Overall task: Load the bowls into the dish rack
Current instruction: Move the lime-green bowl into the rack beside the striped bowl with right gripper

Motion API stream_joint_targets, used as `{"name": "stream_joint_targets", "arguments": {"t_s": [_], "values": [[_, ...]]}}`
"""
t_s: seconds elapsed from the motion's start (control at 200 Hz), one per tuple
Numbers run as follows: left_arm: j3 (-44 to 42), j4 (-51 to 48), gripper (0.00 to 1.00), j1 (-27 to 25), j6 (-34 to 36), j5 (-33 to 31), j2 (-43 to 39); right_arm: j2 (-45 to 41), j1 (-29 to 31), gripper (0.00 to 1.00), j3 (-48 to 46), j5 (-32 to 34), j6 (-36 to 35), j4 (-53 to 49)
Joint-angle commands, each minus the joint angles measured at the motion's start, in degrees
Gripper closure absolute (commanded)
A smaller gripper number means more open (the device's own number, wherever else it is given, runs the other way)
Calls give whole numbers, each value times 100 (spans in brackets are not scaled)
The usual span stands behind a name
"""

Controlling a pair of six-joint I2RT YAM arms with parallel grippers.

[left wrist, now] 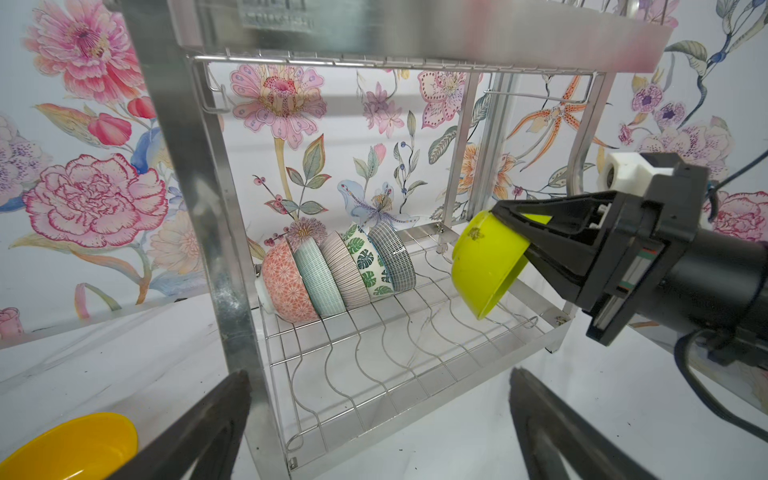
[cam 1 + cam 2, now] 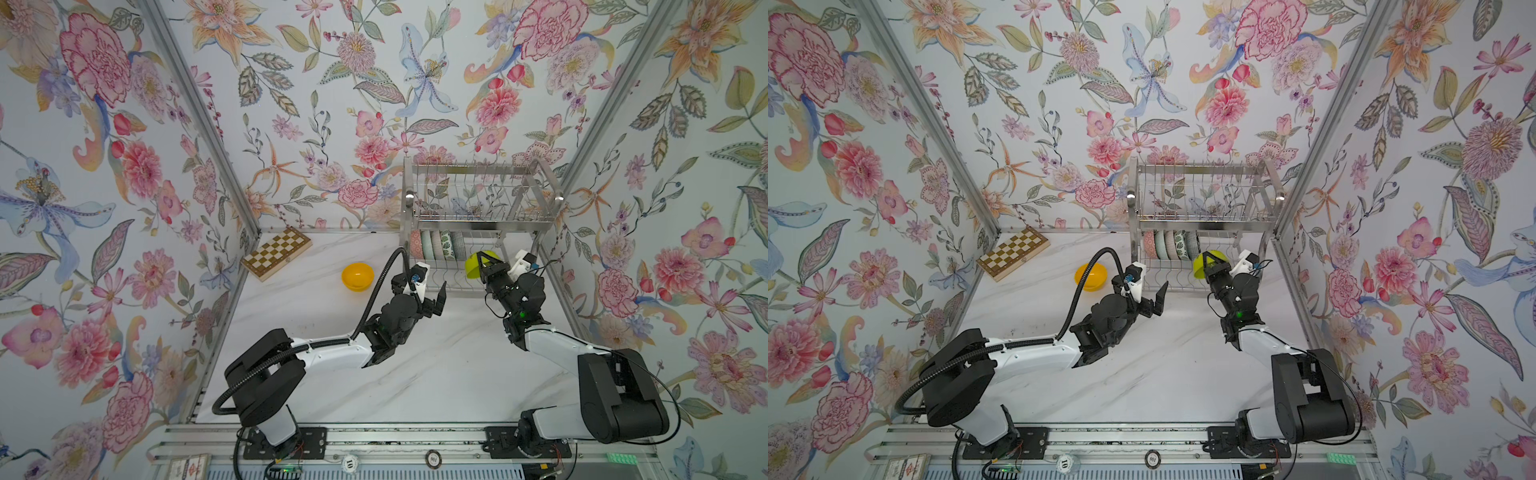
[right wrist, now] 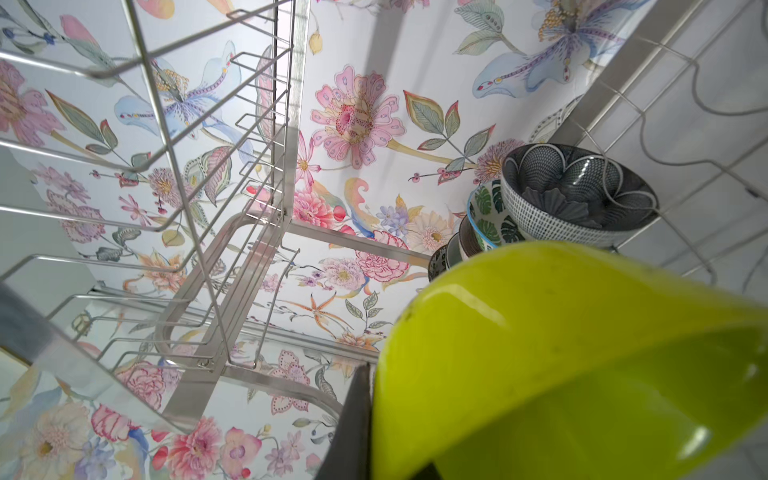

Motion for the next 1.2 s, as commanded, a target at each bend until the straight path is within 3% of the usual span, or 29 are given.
{"name": "stream_joint_targets", "arguments": {"t_s": [0.0, 0.39, 0.736, 1.191], "values": [[345, -195, 1, 46, -200, 107, 320, 309, -203, 100, 350, -840, -858, 433], [1328, -498, 1, -37, -137, -254, 1232, 1989, -733, 100, 1151, -1552, -1256, 1611], [1528, -590, 1, -68, 48, -349, 1438, 3422, -1119, 100, 2044, -2048, -861, 2652], [2460, -966, 1, -70, 621, -555, 2152, 4038, -1097, 100, 2671, -2114, -670, 2635]]}}
